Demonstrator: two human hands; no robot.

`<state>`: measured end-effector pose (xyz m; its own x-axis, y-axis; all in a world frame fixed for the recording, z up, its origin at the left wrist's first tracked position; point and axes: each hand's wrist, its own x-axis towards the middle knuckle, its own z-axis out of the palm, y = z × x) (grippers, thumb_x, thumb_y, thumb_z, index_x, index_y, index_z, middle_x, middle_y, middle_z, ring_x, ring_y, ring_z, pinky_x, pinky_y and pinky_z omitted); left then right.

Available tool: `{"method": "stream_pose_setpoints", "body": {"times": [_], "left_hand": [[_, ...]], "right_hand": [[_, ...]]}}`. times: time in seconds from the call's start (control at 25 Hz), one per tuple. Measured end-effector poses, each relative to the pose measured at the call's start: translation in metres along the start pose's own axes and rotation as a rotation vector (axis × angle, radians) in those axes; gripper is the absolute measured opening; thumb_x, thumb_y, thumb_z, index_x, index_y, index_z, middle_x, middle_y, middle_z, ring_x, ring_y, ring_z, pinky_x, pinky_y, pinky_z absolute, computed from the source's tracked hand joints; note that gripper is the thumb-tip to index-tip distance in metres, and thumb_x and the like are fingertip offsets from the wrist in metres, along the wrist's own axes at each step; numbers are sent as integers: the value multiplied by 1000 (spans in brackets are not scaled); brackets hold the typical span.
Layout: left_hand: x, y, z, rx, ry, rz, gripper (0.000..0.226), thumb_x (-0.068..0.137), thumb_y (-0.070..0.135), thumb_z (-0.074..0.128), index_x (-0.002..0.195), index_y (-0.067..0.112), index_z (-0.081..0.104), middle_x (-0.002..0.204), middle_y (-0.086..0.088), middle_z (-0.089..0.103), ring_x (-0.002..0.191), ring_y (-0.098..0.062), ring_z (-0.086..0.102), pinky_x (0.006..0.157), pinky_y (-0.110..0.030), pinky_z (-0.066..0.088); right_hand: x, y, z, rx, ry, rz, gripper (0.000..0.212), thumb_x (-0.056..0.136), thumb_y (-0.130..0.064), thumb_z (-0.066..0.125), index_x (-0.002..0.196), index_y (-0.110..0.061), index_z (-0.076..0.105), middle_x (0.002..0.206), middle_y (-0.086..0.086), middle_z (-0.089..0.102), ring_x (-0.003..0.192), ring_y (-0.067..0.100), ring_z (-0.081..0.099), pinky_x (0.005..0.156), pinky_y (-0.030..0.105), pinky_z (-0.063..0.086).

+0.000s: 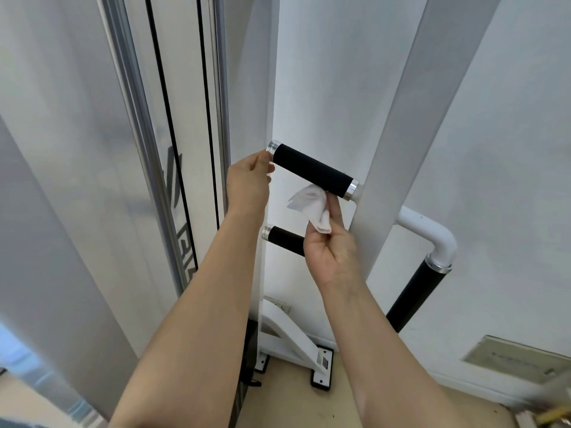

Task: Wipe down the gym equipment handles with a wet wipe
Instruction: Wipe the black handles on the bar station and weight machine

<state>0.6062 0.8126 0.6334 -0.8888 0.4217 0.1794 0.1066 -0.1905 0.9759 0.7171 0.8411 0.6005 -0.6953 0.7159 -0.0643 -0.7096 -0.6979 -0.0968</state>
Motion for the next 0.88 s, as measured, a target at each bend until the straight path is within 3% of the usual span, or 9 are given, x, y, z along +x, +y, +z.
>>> {"method": "stream_pose_setpoints", "body": {"times": [0.12, 0.24, 0.32, 0.48, 0.56, 0.64, 0.76, 0.88], "left_hand": [[-26, -5, 4, 19, -117, -257, 33, 95, 36, 41, 117, 16, 56, 97, 0, 65, 82, -14, 61, 68, -23, 49], [-86, -16, -2, -30, -378, -440, 36, 92, 43, 46, 108, 14, 62, 100, -4, 69, 91, -19, 66, 79, -33, 56], [-132, -18, -13, -117, -453, -396, 26, 91, 35, 53, 102, 13, 64, 93, -3, 70, 86, -18, 68, 77, -30, 57], [-218, -21, -39, -39, -445, -226, 13, 87, 4, 58, 97, 11, 60, 86, -5, 67, 71, -11, 67, 63, -21, 57], [-272, -26, -53, 82, -409, -151, 15, 86, 0, 58, 87, 15, 61, 77, -1, 64, 62, -5, 62, 57, -16, 51], [-327, -38, -65, 196, -390, -125, 16, 85, 0, 58, 80, 15, 62, 73, 0, 62, 59, -5, 58, 57, -15, 46], [-398, -43, -79, 358, -334, -130, 3, 83, 7, 63, 81, 8, 61, 72, -1, 60, 60, -8, 53, 61, -21, 43], [-455, -26, -104, 597, -302, -42, 17, 81, 24, 67, 82, 8, 60, 69, 7, 57, 56, -2, 48, 55, -15, 39]], "right_hand": [[-29, -17, -7, -424, 18, -33, 25, 85, 10, 46, 93, -4, 65, 86, 10, 73, 74, 17, 70, 69, 23, 58], [-53, -50, -12, -923, -7, -78, 24, 86, 11, 49, 90, -7, 64, 80, 5, 70, 70, 14, 68, 64, 21, 57], [-76, -71, -22, -1190, -58, -86, 21, 83, 9, 55, 90, -9, 64, 82, 7, 66, 73, 17, 64, 65, 22, 56], [-135, -90, -48, -1639, -187, -77, 23, 81, -1, 64, 90, -22, 64, 85, 6, 61, 77, 17, 61, 60, 17, 49], [-179, -95, -67, -1711, -362, 102, 27, 81, -7, 66, 100, -26, 65, 96, 9, 63, 88, 19, 62, 75, 19, 52], [-226, -102, -94, -1584, -481, 368, 31, 82, -12, 61, 112, -19, 63, 105, 6, 64, 97, 19, 61, 87, 25, 49], [-291, -108, -119, -1410, -343, 499, 28, 93, -13, 48, 119, -5, 58, 102, 8, 63, 85, 14, 62, 76, 22, 52], [-336, -104, -124, -1509, -402, 477, 27, 93, -9, 49, 113, 7, 58, 101, 13, 66, 84, 16, 64, 74, 22, 53]]}}
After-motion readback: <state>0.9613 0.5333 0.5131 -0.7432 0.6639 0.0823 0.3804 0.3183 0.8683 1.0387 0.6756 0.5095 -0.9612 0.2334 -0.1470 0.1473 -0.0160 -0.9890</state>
